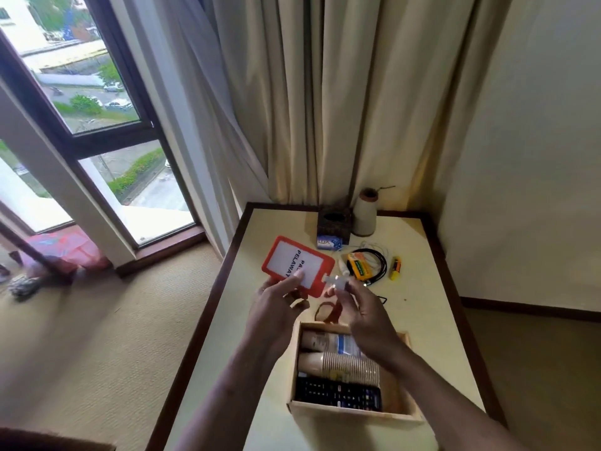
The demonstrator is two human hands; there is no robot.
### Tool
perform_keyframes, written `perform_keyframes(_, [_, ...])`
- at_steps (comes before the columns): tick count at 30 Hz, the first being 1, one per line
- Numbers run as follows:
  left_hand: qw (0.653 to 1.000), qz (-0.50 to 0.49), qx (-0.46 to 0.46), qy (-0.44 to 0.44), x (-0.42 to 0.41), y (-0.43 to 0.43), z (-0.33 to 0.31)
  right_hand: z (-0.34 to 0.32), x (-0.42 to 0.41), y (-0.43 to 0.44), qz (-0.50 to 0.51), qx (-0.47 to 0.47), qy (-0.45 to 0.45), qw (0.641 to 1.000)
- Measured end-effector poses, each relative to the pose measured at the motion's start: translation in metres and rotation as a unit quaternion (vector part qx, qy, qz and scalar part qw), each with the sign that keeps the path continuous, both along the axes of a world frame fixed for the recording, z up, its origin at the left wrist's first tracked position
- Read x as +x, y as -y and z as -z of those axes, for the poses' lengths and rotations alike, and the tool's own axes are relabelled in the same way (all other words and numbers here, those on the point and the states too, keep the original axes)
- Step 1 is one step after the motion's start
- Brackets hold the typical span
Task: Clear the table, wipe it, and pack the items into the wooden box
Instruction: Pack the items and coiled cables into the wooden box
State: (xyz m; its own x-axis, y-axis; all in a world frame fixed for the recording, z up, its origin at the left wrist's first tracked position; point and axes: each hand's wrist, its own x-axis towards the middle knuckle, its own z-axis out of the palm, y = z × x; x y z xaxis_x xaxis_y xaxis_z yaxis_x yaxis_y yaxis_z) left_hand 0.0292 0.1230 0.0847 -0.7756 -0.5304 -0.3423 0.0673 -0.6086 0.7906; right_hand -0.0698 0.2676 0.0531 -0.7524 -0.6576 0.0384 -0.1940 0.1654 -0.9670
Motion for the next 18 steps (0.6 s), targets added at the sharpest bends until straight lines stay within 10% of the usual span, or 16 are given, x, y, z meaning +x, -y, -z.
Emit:
perform_keyframes(10, [0.992, 0.116, -0.036, -0.032, 0.019, 0.019, -0.039, -0.043, -0.026, -0.001, 0.045, 0.001, -0.054, 0.998])
perform_keyframes(14, [0.988, 0.127, -0.027, -0.087, 0.010, 0.005, -0.039, -0.041, -0.005, 0.004, 0.001, 0.136, -0.127, 0.983])
perform_keyframes(18, [0.964, 0.023, -0.265, -0.021, 0.001, -0.002, -0.042, -0.039, 0.014, -0.002, -0.098, 0.283, -0.216, 0.929])
